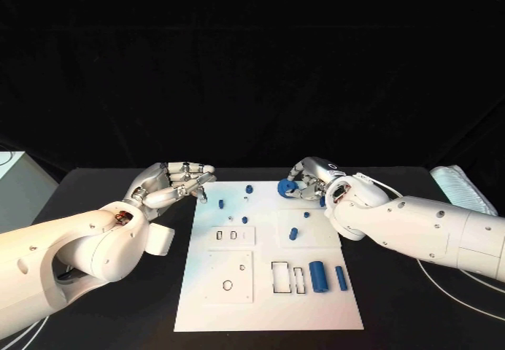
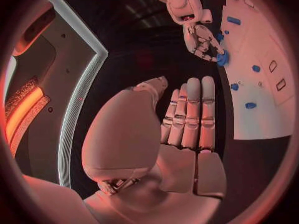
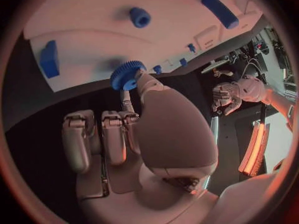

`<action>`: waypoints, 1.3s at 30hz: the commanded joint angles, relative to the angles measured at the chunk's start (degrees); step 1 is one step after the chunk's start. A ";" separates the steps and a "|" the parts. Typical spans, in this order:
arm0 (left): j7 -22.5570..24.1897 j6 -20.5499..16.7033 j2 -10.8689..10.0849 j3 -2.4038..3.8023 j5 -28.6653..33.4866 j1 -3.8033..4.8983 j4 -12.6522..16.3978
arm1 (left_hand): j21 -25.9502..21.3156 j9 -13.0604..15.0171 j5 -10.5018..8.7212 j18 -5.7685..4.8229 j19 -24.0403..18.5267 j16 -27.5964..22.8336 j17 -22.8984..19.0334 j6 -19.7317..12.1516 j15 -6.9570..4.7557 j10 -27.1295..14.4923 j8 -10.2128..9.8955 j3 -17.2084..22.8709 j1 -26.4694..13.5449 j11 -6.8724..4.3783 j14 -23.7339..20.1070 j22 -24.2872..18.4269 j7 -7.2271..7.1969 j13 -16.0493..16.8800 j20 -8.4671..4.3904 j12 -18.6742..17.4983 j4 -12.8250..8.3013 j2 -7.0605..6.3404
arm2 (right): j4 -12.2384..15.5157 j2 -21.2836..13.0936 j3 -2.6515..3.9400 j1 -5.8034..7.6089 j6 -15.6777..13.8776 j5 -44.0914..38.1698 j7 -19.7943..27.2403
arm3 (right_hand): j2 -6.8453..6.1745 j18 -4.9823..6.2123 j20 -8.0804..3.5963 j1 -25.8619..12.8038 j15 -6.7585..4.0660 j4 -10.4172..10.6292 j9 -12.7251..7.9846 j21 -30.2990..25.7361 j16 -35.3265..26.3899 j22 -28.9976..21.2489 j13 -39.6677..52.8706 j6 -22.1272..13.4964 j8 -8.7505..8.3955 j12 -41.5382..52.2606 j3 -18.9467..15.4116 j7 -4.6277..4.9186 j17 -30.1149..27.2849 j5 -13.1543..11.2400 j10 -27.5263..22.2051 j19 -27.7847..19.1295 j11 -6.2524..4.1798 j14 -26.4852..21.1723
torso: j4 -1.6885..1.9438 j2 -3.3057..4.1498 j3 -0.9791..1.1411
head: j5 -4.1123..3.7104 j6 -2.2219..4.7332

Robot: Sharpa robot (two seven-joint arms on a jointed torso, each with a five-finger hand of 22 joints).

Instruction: Assemble the parts on the task board

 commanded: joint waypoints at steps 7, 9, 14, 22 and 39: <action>0.18 1.08 0.25 0.04 0.01 0.06 -0.04 | 0.37 0.09 -0.31 0.76 -0.32 0.33 -0.09 -0.17 0.10 0.20 -0.13 0.27 -0.17 0.01 -0.40 0.07 -0.28 0.05 -0.10 0.23 0.06 0.41 | 4.27 2.56 -0.01 0.05 -3.50 -7.20 -0.79 | -0.21 -0.82 -0.31 -0.64 -0.25 -0.04 0.01 0.34 0.24 15.07 15.09 0.91 0.05 0.12 0.38 -0.53 15.07 0.31 5.99 6.00 -0.31 5.98 | 0.01 0.07 -0.06 | 0.36 -0.02; 0.17 1.10 0.33 0.04 0.01 0.06 -0.08 | 0.37 0.09 -0.31 0.76 -0.32 0.33 -0.09 -0.17 0.10 0.20 -0.13 0.27 -0.17 0.01 -0.40 0.07 -0.28 0.05 -0.10 0.23 0.06 0.41 | 4.07 3.60 -0.11 -0.07 -3.22 -7.58 -0.96 | -0.21 -0.82 -0.31 -0.64 -0.25 -0.04 0.01 0.34 0.24 15.07 15.09 0.91 0.05 0.12 0.38 -0.53 15.07 0.31 5.99 6.00 -0.31 5.98 | -0.03 0.06 -0.06 | 0.40 -0.10; 0.14 1.17 0.59 0.04 0.01 0.06 -0.23 | 0.37 0.09 -0.31 0.76 -0.32 0.33 -0.09 -0.17 0.10 0.20 -0.13 0.27 -0.17 0.01 -0.40 0.07 -0.28 0.05 -0.10 0.23 0.06 0.41 | 2.88 5.77 -0.34 -0.55 -2.79 -8.03 -1.52 | -0.35 -0.82 -0.32 -0.76 -0.26 -0.04 -0.03 0.34 0.24 15.07 15.09 0.86 -0.01 0.12 0.45 -0.50 15.07 0.30 5.99 6.00 -0.31 5.98 | 0.09 0.09 -0.07 | 0.31 -0.02; 0.10 1.23 0.93 0.04 0.01 0.06 -0.50 | 0.37 0.09 -0.31 0.76 -0.32 0.33 -0.09 -0.17 0.10 0.20 -0.13 0.27 -0.17 0.01 -0.40 0.07 -0.28 0.05 -0.10 0.23 0.06 0.41 | 0.12 8.91 -0.49 -1.36 -1.81 -8.50 -2.29 | -0.50 -0.82 -0.32 -1.08 -0.22 0.02 -0.13 0.34 0.24 15.07 15.09 0.71 -0.14 0.12 0.61 -0.46 15.07 0.30 5.99 6.00 -0.29 5.98 | 0.16 0.13 -0.08 | 0.34 -0.25; 0.02 1.25 1.18 0.04 -0.04 0.06 -0.66 | 0.52 0.13 -0.30 0.76 -0.42 0.42 -0.12 -0.21 0.10 0.17 -0.14 0.37 -0.07 0.01 -0.46 0.17 -0.29 0.07 -0.10 0.21 -0.03 0.43 | -4.63 12.59 -0.61 -2.47 1.30 -9.39 -2.88 | -0.76 -0.82 -0.30 -1.49 -0.16 0.07 -0.26 0.34 0.24 15.07 15.09 0.50 -0.33 0.12 0.79 -0.36 15.07 0.29 5.99 6.00 -0.21 5.98 | 0.14 0.08 -0.05 | 0.70 -0.55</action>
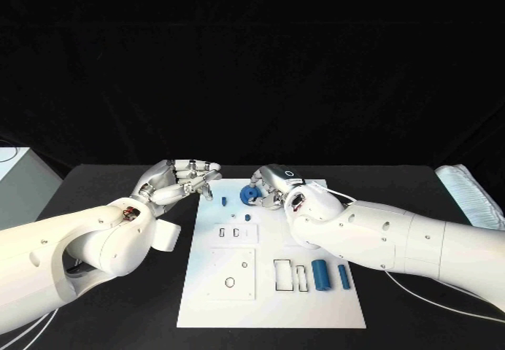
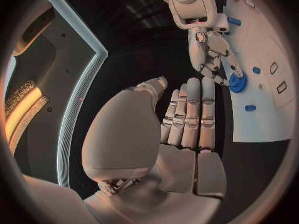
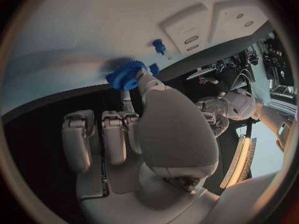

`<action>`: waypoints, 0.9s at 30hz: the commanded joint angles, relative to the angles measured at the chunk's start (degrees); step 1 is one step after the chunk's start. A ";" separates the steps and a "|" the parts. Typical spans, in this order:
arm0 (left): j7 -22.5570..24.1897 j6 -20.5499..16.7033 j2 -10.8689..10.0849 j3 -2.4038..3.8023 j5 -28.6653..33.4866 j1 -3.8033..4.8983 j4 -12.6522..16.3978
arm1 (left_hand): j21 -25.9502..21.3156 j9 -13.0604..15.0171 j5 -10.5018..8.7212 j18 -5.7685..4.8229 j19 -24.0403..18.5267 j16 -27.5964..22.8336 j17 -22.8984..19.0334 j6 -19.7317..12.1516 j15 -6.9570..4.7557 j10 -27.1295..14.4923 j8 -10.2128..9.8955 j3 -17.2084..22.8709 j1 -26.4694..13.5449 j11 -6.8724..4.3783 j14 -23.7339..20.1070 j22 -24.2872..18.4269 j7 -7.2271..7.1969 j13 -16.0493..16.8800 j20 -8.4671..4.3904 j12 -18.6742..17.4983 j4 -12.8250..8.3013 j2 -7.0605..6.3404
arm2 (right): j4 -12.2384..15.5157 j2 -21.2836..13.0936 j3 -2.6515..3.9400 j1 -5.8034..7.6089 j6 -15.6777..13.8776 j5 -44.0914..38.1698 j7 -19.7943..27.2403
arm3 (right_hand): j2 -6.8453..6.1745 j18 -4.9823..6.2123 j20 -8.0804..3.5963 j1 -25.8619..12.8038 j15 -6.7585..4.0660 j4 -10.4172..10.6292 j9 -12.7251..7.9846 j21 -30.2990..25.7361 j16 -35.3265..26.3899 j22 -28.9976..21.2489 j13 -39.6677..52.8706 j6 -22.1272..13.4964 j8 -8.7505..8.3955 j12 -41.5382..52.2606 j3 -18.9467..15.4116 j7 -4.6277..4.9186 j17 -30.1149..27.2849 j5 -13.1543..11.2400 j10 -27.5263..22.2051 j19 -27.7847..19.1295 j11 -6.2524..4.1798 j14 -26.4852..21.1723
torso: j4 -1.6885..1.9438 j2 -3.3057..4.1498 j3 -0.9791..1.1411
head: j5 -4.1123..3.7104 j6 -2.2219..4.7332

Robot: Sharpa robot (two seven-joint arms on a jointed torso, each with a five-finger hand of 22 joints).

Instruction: Assemble the parts on the task board

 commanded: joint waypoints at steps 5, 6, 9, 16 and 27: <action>0.21 1.03 0.17 0.05 -0.06 0.06 0.08 | 0.17 0.09 -0.30 0.76 -0.42 0.19 -0.05 -0.21 0.10 0.17 -0.14 0.37 -0.07 0.01 -0.46 0.06 -0.29 0.09 -0.09 0.21 -0.02 0.43 | -1.29 1.18 -0.13 -0.47 2.55 -1.38 -0.45 | 0.05 -0.82 -0.30 -0.59 -0.16 0.06 -0.02 0.35 0.24 15.09 15.06 0.12 0.26 0.12 0.49 0.03 15.08 0.13 6.00 6.00 -0.19 5.97 | -0.15 0.01 0.01 | 0.27 -0.14; 0.19 1.04 0.19 0.05 -0.07 0.06 0.09 | 0.17 0.09 -0.30 0.76 -0.42 0.19 -0.05 -0.21 0.10 0.17 -0.14 0.37 -0.07 0.01 -0.46 0.06 -0.29 0.09 -0.09 0.21 -0.02 0.43 | -1.47 1.34 -0.13 -0.50 2.64 -1.38 -0.50 | 0.05 -0.82 -0.30 -0.59 -0.16 0.06 -0.02 0.35 0.24 15.09 15.06 0.12 0.26 0.12 0.49 0.03 15.08 0.13 6.00 6.00 -0.19 5.97 | -0.15 0.00 0.02 | 0.25 -0.12; 0.15 1.09 0.23 0.05 -0.08 0.06 0.11 | 0.17 0.09 -0.30 0.76 -0.42 0.19 -0.05 -0.21 0.10 0.17 -0.14 0.37 -0.07 0.01 -0.46 0.06 -0.29 0.09 -0.09 0.21 -0.02 0.43 | -1.94 1.72 -0.14 -0.55 2.82 -1.40 -0.63 | -0.05 -0.82 -0.29 -0.69 -0.14 0.06 -0.06 0.35 0.24 15.09 15.03 0.05 0.20 0.10 0.53 0.06 15.08 0.13 5.98 6.00 -0.17 5.97 | -0.08 -0.04 0.03 | 0.09 -0.10; 0.01 1.14 0.23 0.05 -0.09 0.06 0.09 | 0.17 0.09 -0.30 0.76 -0.42 0.19 -0.05 -0.21 0.10 0.17 -0.14 0.37 -0.07 0.01 -0.46 0.06 -0.29 0.09 -0.09 0.21 -0.02 0.43 | -2.64 2.28 -0.14 -0.60 3.16 -1.37 -0.71 | -0.56 -0.82 -0.14 -1.44 0.06 0.13 -0.31 0.35 0.24 15.09 14.20 -0.54 -0.21 -0.60 0.76 0.33 15.08 0.12 5.23 6.00 0.05 5.97 | -0.03 -0.05 0.00 | 0.08 -0.01; -0.16 1.20 0.21 0.05 -0.09 0.06 0.08 | 0.31 0.12 -0.32 0.76 -0.54 0.27 -0.08 -0.28 0.12 0.09 -0.17 0.41 -0.11 0.05 -0.52 0.16 -0.25 0.10 -0.08 0.16 -0.03 0.39 | -3.28 2.75 -0.14 -0.60 4.11 0.25 0.58 | -2.28 -0.82 0.96 -5.89 1.25 1.58 -1.22 0.35 0.24 15.09 11.50 -4.01 -2.15 -3.11 -2.14 1.47 15.08 0.10 2.55 6.00 1.13 5.97 | -0.12 -0.02 0.04 | 0.19 0.11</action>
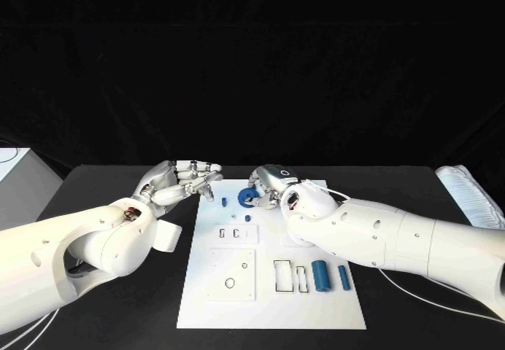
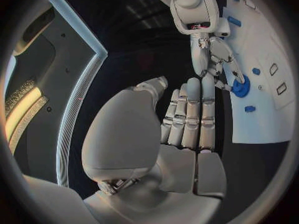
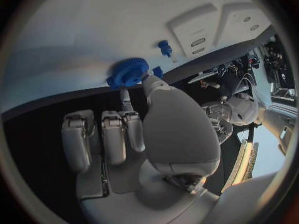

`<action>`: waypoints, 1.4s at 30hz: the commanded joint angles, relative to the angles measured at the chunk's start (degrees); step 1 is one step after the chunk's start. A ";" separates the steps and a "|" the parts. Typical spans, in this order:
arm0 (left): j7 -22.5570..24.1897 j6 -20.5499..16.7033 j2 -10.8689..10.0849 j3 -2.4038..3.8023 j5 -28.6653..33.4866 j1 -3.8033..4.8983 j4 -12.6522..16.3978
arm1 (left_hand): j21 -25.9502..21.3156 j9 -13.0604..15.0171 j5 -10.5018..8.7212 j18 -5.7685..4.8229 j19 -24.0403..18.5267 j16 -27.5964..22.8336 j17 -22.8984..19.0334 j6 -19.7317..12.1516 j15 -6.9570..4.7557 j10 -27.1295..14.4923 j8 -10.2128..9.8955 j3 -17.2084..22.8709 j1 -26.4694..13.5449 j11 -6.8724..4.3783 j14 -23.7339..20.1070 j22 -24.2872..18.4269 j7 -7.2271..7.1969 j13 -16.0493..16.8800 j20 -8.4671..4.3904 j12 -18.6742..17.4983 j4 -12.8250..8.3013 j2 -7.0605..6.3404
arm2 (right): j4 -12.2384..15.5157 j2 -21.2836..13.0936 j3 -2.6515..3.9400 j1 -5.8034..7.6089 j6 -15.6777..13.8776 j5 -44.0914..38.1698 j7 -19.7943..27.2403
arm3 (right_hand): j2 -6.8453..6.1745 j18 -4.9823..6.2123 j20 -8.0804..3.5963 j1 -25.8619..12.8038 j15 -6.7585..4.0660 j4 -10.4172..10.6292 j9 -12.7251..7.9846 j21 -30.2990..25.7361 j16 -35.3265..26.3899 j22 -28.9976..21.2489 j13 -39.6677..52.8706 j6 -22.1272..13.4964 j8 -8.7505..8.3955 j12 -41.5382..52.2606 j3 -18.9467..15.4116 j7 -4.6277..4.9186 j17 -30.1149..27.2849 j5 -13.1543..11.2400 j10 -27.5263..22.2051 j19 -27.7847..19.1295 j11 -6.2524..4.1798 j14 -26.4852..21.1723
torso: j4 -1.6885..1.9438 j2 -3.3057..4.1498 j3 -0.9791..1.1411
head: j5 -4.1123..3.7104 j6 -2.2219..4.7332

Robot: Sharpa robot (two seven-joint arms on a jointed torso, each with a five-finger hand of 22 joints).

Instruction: Assemble the parts on the task board

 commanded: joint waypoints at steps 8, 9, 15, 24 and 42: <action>0.05 0.96 0.04 0.04 -0.11 0.06 0.08 | 0.36 0.10 -0.32 0.76 -0.37 0.30 -0.10 -0.33 -0.07 0.04 -0.20 0.42 -0.12 0.07 -0.34 0.08 -0.23 0.05 0.13 0.13 -0.03 0.36 | 0.48 -0.22 -0.35 -0.62 3.05 2.72 2.18 | 1.19 -0.83 0.88 -5.86 0.67 0.78 -0.14 0.35 0.24 15.05 11.88 -0.61 -0.36 -0.03 -4.60 0.24 15.09 0.23 2.87 5.99 0.68 5.98 | -0.07 -0.01 0.05 | 0.15 -0.21; 0.03 0.95 0.03 0.04 -0.12 0.06 0.08 | 0.36 0.10 -0.32 0.76 -0.37 0.30 -0.10 -0.33 -0.07 0.04 -0.20 0.42 -0.12 0.07 -0.34 0.08 -0.23 0.05 0.13 0.13 -0.03 0.36 | 0.52 -0.29 -0.36 -0.62 3.23 2.83 2.25 | 1.34 -0.83 0.87 -5.96 0.66 0.76 -0.12 0.35 0.24 15.05 11.93 -0.51 -0.31 0.02 -4.59 0.21 15.09 0.23 2.92 5.99 0.66 5.98 | -0.06 0.00 0.05 | 0.16 -0.25; -0.09 0.91 -0.02 0.04 -0.16 0.06 0.10 | 0.38 0.10 -0.32 0.76 -0.40 0.31 -0.11 -0.37 -0.07 0.00 -0.22 0.45 -0.09 0.08 -0.36 0.10 -0.22 0.04 0.14 0.11 -0.06 0.37 | 0.54 -0.64 -0.41 -0.62 4.18 3.12 2.34 | 2.36 -0.83 0.79 -6.57 0.51 0.67 0.04 0.35 0.24 15.05 12.55 0.26 0.12 0.60 -4.38 -0.06 15.09 0.21 3.55 5.99 0.44 5.98 | -0.09 0.00 0.07 | 0.15 -0.27; -0.16 0.82 -0.18 0.04 -0.20 0.06 0.14 | 0.41 0.09 -0.31 0.76 -0.43 0.31 -0.12 -0.43 -0.06 -0.06 -0.25 0.47 -0.07 0.10 -0.39 0.12 -0.19 0.04 0.14 0.08 -0.08 0.36 | 0.91 -1.54 -0.54 -0.64 4.27 3.33 2.04 | 2.91 -0.83 0.68 -7.19 0.39 0.70 0.13 0.35 0.24 15.05 12.78 0.68 0.36 0.80 -4.27 -0.22 15.09 0.18 3.78 5.99 0.30 5.98 | -0.07 -0.01 0.06 | 0.10 -0.40; -0.18 0.83 -0.72 0.04 -0.22 0.06 -0.03 | 0.46 0.09 -0.30 0.75 -0.48 0.33 -0.14 -0.53 -0.04 -0.17 -0.31 0.51 0.00 0.14 -0.43 0.16 -0.14 0.02 0.15 0.03 -0.13 0.35 | 10.22 -11.72 -0.13 0.48 -5.59 9.45 10.11 | 2.46 -0.83 0.54 -4.74 0.28 -0.31 0.03 0.35 0.24 15.05 12.71 0.38 0.16 0.71 -3.48 -0.21 15.09 0.20 3.71 5.99 0.25 5.98 | -0.35 -0.18 0.13 | -0.35 0.09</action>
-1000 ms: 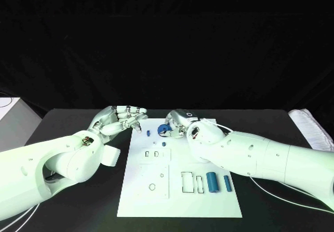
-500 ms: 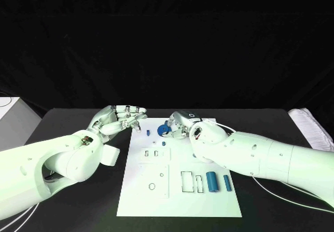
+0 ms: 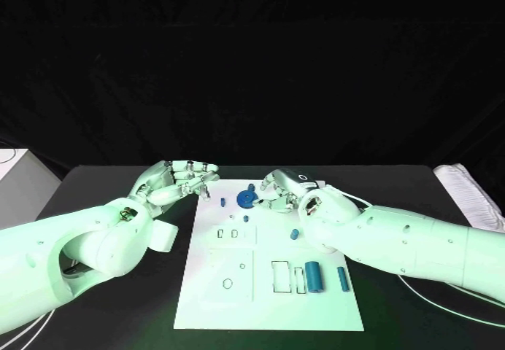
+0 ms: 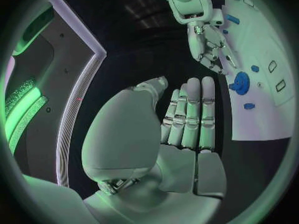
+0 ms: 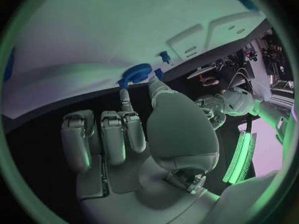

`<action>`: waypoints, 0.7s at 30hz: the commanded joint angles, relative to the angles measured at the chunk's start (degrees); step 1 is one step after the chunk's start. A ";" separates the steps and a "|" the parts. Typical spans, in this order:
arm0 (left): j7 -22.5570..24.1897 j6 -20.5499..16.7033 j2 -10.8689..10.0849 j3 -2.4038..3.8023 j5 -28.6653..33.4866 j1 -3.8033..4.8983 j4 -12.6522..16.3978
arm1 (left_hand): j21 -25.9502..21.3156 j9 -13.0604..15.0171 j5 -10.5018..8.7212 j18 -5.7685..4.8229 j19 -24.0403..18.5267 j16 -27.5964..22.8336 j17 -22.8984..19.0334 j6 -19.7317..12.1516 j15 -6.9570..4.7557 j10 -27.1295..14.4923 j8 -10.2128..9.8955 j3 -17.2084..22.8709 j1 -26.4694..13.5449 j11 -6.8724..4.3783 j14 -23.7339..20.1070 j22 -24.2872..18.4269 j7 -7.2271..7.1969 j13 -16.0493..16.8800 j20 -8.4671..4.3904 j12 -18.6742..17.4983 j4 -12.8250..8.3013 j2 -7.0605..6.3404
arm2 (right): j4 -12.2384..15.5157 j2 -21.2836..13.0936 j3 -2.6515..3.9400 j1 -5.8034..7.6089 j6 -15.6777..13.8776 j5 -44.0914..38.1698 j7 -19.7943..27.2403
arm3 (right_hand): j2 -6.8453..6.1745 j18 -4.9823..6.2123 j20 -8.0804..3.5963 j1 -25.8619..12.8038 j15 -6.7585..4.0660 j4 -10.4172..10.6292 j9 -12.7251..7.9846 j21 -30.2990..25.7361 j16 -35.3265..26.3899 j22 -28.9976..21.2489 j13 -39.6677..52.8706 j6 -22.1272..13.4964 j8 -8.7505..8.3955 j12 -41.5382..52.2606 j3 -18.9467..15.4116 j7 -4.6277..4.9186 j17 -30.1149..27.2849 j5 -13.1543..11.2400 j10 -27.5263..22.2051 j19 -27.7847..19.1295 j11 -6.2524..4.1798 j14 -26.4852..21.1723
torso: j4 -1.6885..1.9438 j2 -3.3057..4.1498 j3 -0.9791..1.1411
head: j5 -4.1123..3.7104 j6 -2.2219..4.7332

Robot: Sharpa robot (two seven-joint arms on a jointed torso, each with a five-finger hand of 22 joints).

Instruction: Assemble the parts on the task board

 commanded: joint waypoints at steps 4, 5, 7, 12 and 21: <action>0.33 0.91 0.08 0.03 -0.14 0.06 -0.16 | 0.24 0.06 -0.31 0.75 -0.33 0.36 -0.12 -0.40 -0.01 -0.25 -0.34 0.37 0.00 0.18 -0.47 0.09 0.10 0.04 -0.06 -0.01 0.02 0.33 | 5.85 -8.14 0.26 2.19 0.97 11.37 11.79 | 0.52 -0.83 0.16 8.75 -0.08 -4.65 -0.26 0.35 0.24 15.08 11.97 0.00 0.00 -0.94 3.74 0.14 15.09 0.13 2.80 6.00 0.16 5.98 | -0.41 -0.26 0.16 | -0.31 0.42; 0.36 0.95 0.06 0.03 -0.14 0.06 -0.18 | 0.24 0.06 -0.31 0.75 -0.33 0.36 -0.12 -0.40 -0.01 -0.25 -0.34 0.37 0.00 0.18 -0.47 0.09 0.10 0.04 -0.06 -0.01 0.02 0.33 | 6.70 -9.73 0.27 2.48 1.81 12.60 12.82 | 0.31 -0.83 0.17 9.22 -0.06 -5.01 -0.30 0.35 0.24 15.08 11.91 0.01 -0.03 -1.00 3.96 0.17 15.09 0.12 2.74 6.00 0.20 5.98 | -0.58 -0.33 0.18 | -0.32 0.35; 0.40 0.98 0.06 0.03 -0.13 0.06 -0.27 | 0.25 0.06 -0.31 0.75 -0.34 0.36 -0.12 -0.40 0.00 -0.25 -0.35 0.37 -0.01 0.18 -0.48 0.09 0.11 0.04 -0.05 -0.01 0.02 0.32 | 7.96 -12.50 0.29 2.87 3.07 14.57 14.37 | -0.31 -0.83 0.20 9.77 -0.03 -5.50 -0.36 0.35 0.24 15.08 11.92 0.04 -0.06 -1.00 4.10 0.22 15.09 0.09 2.75 6.00 0.25 5.98 | -0.79 -0.40 0.22 | -0.51 0.32; 0.47 1.03 0.35 0.02 -0.13 0.04 -0.69 | 0.27 0.06 -0.32 0.75 -0.37 0.36 -0.13 -0.41 0.01 -0.26 -0.35 0.35 -0.02 0.19 -0.50 0.11 0.10 0.04 -0.05 -0.02 0.01 0.28 | 8.89 -17.84 0.30 3.37 5.98 18.00 16.68 | -1.13 -0.83 0.22 10.59 -0.02 -6.24 -0.45 0.35 0.24 15.08 12.05 0.11 -0.11 -0.89 4.30 0.23 15.09 0.10 2.89 6.00 0.26 5.98 | -1.09 -0.56 0.42 | -0.80 0.27; 0.55 1.24 0.95 0.00 -0.13 0.00 -1.38 | 0.27 0.06 -0.32 0.75 -0.37 0.36 -0.13 -0.41 0.01 -0.26 -0.35 0.35 -0.02 0.19 -0.50 0.11 0.10 0.04 -0.05 -0.02 0.01 0.28 | 5.07 -21.53 0.18 3.09 9.51 18.37 19.25 | -1.99 -0.83 0.25 11.60 0.01 -7.12 -0.71 0.35 0.24 15.08 11.52 -0.41 -0.54 -1.46 4.54 0.34 15.09 0.09 2.34 6.00 0.36 5.98 | -1.10 -0.51 0.67 | -1.13 -0.19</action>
